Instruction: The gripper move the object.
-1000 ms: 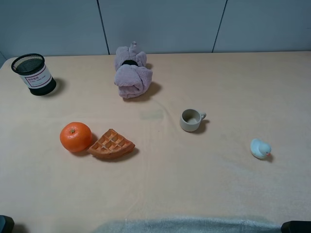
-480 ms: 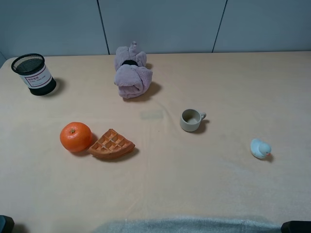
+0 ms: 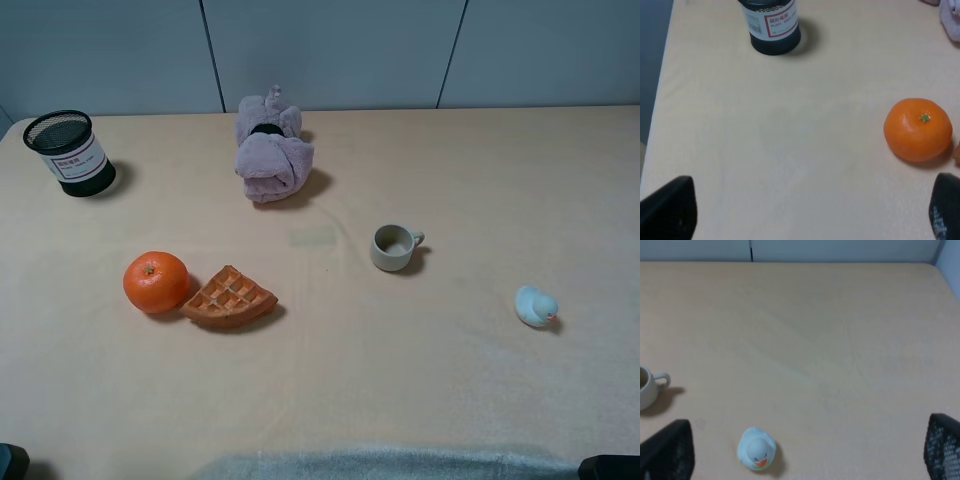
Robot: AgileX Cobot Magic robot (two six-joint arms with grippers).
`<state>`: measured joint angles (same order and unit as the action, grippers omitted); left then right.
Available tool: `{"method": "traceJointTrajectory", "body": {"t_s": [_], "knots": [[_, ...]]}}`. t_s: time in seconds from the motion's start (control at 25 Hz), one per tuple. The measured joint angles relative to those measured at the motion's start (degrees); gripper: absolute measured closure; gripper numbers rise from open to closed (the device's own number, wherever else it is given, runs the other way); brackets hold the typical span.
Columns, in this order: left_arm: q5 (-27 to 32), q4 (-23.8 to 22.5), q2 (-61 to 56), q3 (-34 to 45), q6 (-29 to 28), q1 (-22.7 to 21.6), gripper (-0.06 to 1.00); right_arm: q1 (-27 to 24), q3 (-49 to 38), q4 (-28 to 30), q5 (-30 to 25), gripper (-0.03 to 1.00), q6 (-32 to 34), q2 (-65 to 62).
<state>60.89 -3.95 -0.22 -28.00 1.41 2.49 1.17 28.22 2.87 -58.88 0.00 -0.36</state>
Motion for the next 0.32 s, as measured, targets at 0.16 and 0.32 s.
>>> {"method": "traceJointTrajectory", "body": {"t_s": [0.16, 0.32], "knots": [[0.0, 0.0, 0.0, 0.0, 0.0, 0.0, 0.03, 0.0, 0.0, 0.02, 0.0, 0.28, 0.0, 0.0], [0.0, 0.0, 0.0, 0.0, 0.0, 0.0, 0.03, 0.0, 0.0, 0.07, 0.0, 0.28, 0.0, 0.0]]}}
